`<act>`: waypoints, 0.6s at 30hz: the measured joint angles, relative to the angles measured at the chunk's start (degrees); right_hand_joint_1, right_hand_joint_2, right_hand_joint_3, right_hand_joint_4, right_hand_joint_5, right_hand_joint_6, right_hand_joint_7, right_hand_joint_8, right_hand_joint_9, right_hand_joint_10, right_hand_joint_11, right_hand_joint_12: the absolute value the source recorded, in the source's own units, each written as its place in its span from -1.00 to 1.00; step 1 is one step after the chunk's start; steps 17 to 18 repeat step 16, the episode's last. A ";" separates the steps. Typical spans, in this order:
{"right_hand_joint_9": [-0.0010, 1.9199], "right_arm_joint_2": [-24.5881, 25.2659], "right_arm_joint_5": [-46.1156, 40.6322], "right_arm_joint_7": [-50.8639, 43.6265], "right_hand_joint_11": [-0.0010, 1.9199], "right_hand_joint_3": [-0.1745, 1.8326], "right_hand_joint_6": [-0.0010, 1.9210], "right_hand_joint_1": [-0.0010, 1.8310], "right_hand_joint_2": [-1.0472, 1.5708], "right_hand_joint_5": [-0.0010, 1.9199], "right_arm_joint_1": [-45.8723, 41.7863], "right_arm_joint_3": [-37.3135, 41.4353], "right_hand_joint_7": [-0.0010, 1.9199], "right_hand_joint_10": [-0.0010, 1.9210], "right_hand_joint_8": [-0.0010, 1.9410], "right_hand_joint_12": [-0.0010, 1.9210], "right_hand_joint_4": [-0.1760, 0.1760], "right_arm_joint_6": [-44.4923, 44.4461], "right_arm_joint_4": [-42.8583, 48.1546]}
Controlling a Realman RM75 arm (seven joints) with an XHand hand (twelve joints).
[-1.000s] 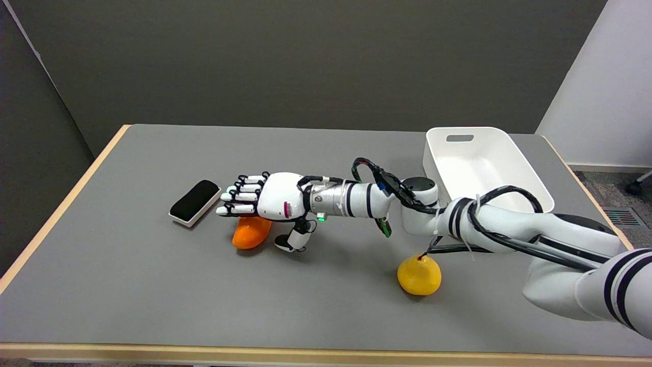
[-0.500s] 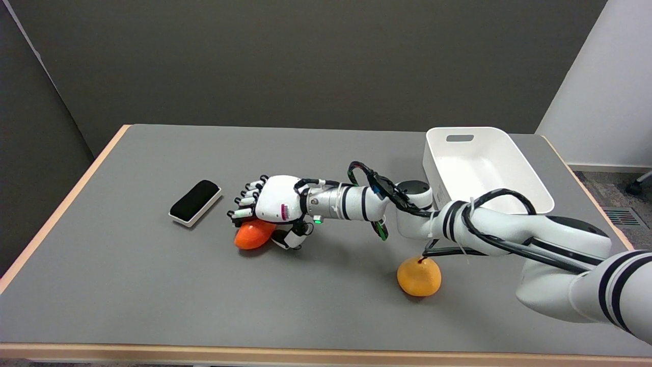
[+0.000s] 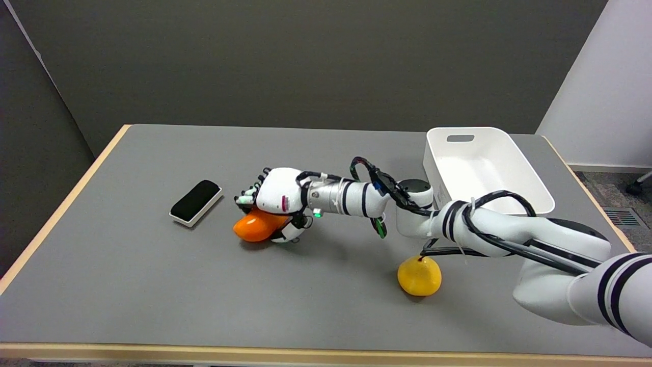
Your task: Pick up mango.
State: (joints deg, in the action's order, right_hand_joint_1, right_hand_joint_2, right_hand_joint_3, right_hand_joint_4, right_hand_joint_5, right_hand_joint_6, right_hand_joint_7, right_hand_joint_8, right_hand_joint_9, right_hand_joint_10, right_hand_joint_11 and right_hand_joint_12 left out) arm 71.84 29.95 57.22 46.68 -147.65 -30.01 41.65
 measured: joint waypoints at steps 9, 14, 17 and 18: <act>-0.19 -2.98 2.11 -0.91 -0.23 -0.47 0.64 0.30 0.63 -0.42 -1.70 10.54 -0.08 0.34 0.37 0.67 -0.79 2.92 6.45; -0.17 -6.31 3.14 -2.35 -0.21 -0.52 0.62 0.30 0.65 -0.41 -3.87 18.74 -0.08 0.29 0.35 0.63 -0.78 5.82 13.66; -0.17 -7.99 3.51 -3.15 -0.21 -0.52 0.62 0.30 0.65 -0.41 -5.47 22.75 -0.08 0.29 0.35 0.63 -0.76 7.45 17.08; -0.17 -7.99 3.51 -3.15 -0.21 -0.52 0.62 0.30 0.65 -0.41 -5.47 22.75 -0.08 0.29 0.35 0.63 -0.76 7.45 17.08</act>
